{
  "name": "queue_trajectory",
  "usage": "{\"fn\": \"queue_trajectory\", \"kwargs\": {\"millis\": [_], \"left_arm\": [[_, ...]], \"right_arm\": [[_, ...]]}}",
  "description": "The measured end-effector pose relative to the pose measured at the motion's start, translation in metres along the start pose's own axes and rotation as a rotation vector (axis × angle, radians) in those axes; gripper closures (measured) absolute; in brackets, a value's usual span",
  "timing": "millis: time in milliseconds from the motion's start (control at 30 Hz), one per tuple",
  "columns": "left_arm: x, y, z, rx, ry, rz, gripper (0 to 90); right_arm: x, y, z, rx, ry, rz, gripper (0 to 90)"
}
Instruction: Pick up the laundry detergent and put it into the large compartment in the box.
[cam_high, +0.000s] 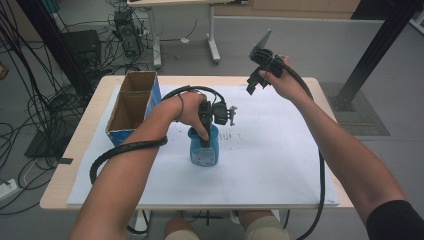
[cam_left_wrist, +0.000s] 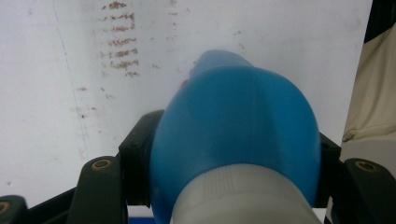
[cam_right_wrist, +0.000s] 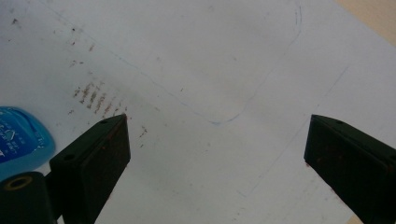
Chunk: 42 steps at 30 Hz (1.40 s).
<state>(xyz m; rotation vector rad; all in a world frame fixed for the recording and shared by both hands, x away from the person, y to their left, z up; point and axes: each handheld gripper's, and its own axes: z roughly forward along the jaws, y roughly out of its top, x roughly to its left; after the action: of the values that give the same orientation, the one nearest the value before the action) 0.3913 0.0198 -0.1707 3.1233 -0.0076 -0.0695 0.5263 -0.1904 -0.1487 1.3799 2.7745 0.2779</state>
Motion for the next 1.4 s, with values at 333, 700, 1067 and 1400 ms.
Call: {"fn": "queue_trajectory", "kwargs": {"millis": [333, 700, 1067, 1400], "left_arm": [[-0.0010, -0.0013, 0.0000, -0.005, 0.004, -0.001, 36.9], [-0.0018, -0.0008, -0.0001, -0.003, 0.006, -0.012, 36.9], [-0.0017, 0.0014, 0.0000, 0.008, 0.007, -0.030, 37.2], [-0.0008, 0.0029, 0.0001, 0.013, 0.004, -0.034, 37.3]], "right_arm": [[0.0004, -0.0001, 0.0003, 0.000, 0.000, -0.002, 7.1], [0.0030, 0.0009, 0.0021, 0.001, -0.002, -0.007, 7.1], [0.0033, 0.0013, 0.0029, 0.003, -0.001, -0.007, 7.1], [0.0035, 0.0042, 0.0067, 0.011, 0.000, -0.006, 7.1]]}}
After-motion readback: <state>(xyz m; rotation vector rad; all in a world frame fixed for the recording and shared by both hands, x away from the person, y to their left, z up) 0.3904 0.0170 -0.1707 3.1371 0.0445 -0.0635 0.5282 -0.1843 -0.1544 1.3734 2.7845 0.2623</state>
